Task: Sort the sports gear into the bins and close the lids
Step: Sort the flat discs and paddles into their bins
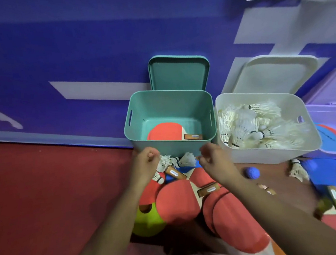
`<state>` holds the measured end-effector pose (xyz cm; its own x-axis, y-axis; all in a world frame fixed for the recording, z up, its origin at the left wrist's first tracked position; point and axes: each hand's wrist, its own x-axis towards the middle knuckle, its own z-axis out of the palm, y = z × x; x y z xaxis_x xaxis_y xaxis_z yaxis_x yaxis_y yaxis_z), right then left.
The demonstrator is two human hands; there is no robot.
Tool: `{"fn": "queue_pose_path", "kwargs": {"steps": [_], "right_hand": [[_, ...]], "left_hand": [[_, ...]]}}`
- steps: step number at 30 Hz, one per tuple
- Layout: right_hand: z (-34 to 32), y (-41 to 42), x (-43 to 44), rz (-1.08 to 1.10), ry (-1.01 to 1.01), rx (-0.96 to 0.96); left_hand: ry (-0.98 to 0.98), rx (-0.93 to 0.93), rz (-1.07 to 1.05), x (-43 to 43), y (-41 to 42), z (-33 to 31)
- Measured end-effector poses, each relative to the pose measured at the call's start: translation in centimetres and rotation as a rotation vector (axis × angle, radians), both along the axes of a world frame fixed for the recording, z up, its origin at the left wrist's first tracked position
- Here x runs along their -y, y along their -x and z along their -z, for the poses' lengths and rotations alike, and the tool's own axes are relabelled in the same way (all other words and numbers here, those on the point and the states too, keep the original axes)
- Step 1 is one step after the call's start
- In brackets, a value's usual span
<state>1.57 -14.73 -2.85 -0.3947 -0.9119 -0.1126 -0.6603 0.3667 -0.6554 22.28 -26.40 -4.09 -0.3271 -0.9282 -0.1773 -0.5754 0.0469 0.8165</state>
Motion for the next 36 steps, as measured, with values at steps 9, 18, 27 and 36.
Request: {"fn": "queue_pose_path", "kwargs": {"steps": [9,18,27,36], "right_hand": [[5.7,-2.7,2.0,0.121,-0.224,0.087],[9.2,-3.1,5.0,0.114,-0.305,-0.062],[7.7,-1.9,2.0,0.103,-0.049,-0.115],[0.9,-1.2,-1.9,0.047,0.172,0.272]], "left_hand": [[-0.124,0.299,-0.051,1.3,-3.5,8.2],[-0.142,0.391,-0.024,0.6,-2.4,9.8],[-0.162,-0.001,-0.205,-1.6,-3.1,8.2],[-0.032,-0.187,-0.11,-4.6,-3.5,4.4]]}}
